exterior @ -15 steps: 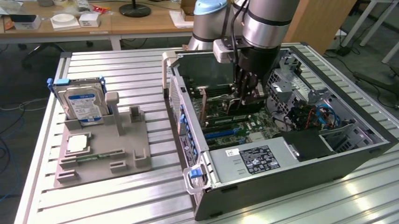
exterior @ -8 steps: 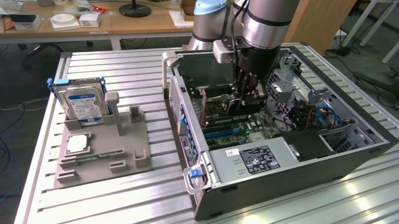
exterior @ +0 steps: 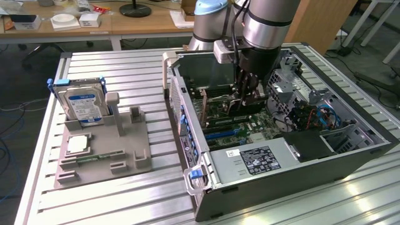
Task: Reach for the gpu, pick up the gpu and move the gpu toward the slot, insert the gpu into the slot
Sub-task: 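Insert the gpu into the slot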
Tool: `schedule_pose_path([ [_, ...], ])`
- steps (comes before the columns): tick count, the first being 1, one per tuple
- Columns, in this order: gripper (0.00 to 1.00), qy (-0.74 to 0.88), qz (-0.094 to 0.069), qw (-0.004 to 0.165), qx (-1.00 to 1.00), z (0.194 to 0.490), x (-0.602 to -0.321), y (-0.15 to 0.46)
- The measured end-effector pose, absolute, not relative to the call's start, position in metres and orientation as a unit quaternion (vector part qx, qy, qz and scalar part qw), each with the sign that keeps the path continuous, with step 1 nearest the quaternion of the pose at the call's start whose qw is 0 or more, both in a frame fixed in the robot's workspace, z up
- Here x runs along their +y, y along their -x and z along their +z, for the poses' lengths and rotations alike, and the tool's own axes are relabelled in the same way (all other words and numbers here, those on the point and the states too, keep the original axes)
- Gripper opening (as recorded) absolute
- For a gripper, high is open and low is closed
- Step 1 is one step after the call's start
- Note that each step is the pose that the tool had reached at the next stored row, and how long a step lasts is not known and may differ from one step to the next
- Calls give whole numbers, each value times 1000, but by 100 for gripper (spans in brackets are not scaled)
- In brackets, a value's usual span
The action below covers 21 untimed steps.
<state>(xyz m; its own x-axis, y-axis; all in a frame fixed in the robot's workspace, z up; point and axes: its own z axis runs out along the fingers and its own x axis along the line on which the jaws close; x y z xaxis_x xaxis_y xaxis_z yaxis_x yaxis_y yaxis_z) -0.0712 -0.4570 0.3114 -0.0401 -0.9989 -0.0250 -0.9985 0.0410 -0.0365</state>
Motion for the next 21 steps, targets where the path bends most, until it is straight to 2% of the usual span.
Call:
schedule_pose_path([
  [21,26,706,-4,22,708,309,-457,74],
])
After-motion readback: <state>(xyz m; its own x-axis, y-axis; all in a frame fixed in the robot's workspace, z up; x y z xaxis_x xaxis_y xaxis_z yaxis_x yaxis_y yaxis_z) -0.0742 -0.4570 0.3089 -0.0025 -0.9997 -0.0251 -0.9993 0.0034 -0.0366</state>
